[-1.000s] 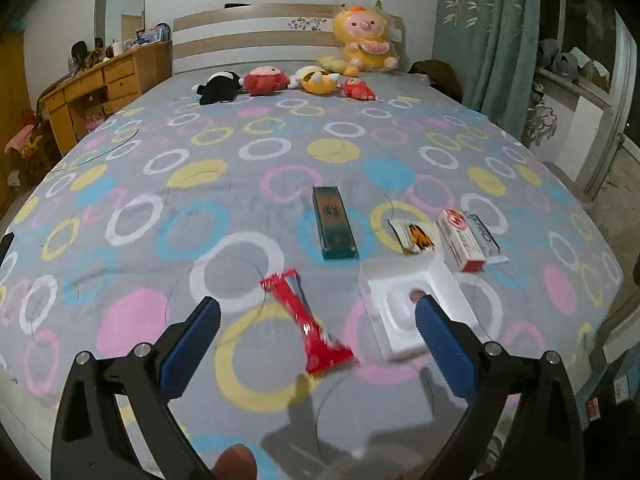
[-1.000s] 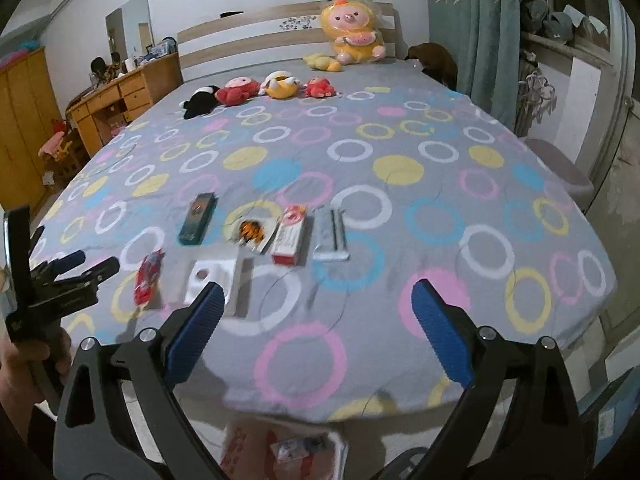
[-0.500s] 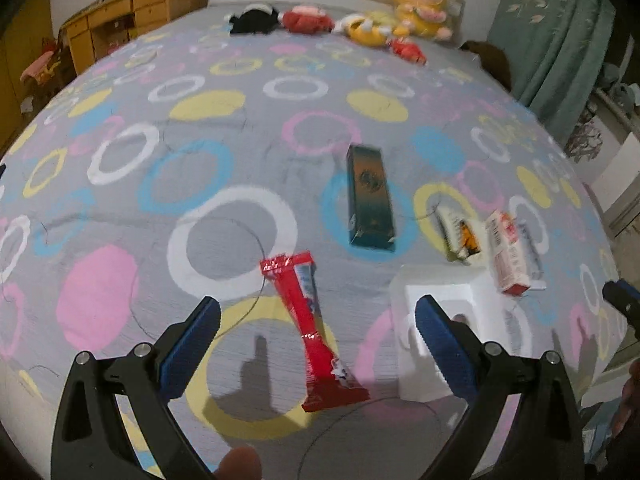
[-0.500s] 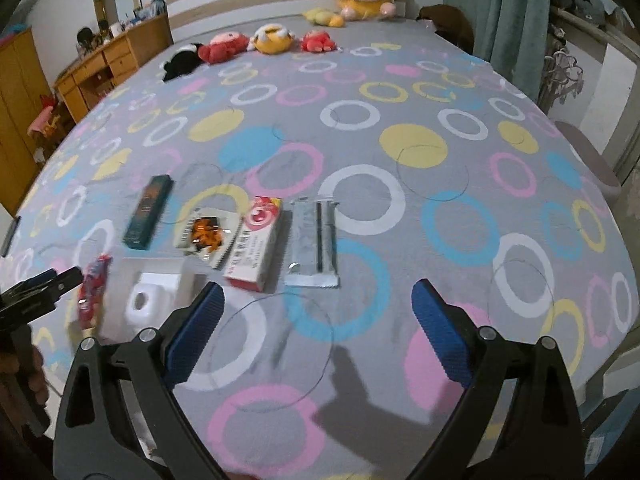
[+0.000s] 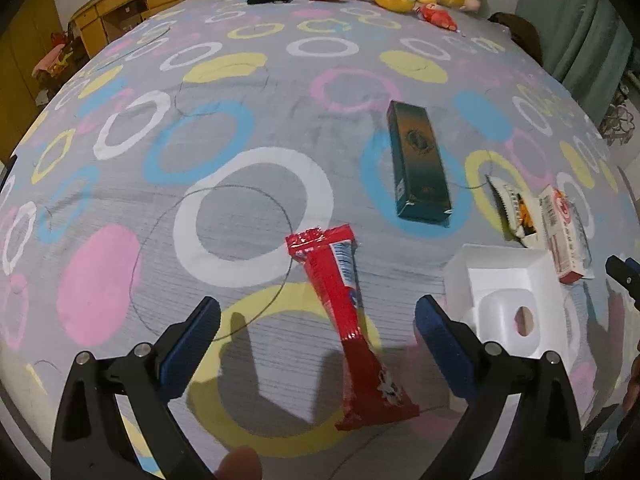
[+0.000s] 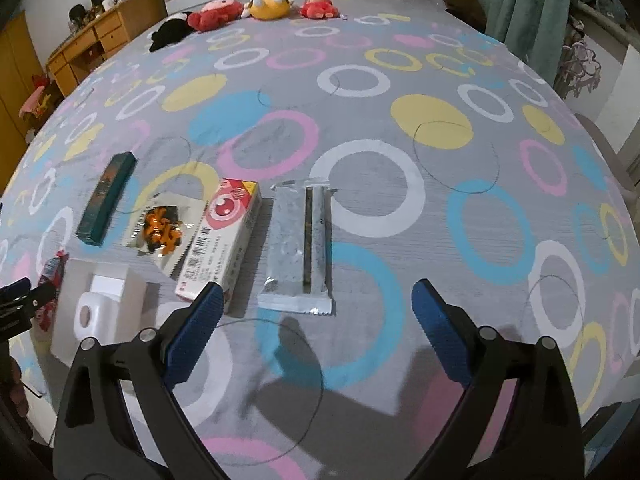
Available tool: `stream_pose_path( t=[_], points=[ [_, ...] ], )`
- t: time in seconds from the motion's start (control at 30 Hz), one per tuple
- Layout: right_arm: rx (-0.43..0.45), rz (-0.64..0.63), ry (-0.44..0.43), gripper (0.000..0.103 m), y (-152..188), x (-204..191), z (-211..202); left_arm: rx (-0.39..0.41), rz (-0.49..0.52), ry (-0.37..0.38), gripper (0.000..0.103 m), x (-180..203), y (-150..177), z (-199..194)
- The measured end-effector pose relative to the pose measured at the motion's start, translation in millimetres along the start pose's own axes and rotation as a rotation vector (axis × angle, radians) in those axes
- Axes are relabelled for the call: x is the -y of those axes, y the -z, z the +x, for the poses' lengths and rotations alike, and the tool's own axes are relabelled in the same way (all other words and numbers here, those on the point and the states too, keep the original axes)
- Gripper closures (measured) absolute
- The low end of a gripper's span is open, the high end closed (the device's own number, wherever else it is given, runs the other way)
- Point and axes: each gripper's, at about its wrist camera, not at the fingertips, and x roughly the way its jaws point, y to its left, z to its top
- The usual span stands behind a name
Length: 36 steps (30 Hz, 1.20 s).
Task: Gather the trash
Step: 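Grasp the red snack wrapper with the left tool while the right tool grasps the silver bar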
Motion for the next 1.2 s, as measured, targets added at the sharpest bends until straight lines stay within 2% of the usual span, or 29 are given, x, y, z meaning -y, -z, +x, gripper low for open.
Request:
stream_pose_path(
  t=[0.17, 0.53, 0.97, 1.03, 1.07, 1.1, 1.17, 1.2],
  points=[
    [-0.025, -0.014, 0.024, 0.011, -5.0, 1.7, 21.2, -0.022, -0.008, -0.016, 0.008, 0.2, -2.1, 10.8],
    [-0.078, -0.024, 0.017, 0.011, -14.5, 2.1, 60.4, -0.035, 0.012, -0.062, 0.008, 3.7, -2.3, 23.4],
    [-0.123, -0.025, 0.017, 0.011, -20.5, 1.9, 73.5, -0.031, 0.006, -0.087, 0.008, 7.9, -3.6, 27.8],
    [-0.125, -0.013, 0.006, 0.021, -20.2, 2.5, 72.5, -0.021, 0.002, -0.072, 0.017, 6.3, -3.9, 26.5],
    [-0.121, -0.007, 0.001, 0.039, -20.7, 2.9, 69.6, -0.011, 0.002, -0.069, 0.030, 6.3, -3.9, 24.0],
    [-0.116, -0.008, 0.000, 0.065, -21.4, 1.7, 67.2, -0.005, 0.006, -0.069, 0.051, 6.8, -3.6, 21.4],
    [-0.120, -0.012, 0.002, 0.066, -21.9, 0.3, 64.3, 0.003, 0.025, -0.052, 0.080, 9.7, -3.9, 16.6],
    [-0.118, -0.021, 0.005, 0.066, -21.5, -0.4, 64.3, 0.004, 0.023, -0.051, 0.080, 10.3, -3.8, 15.6]
  ],
)
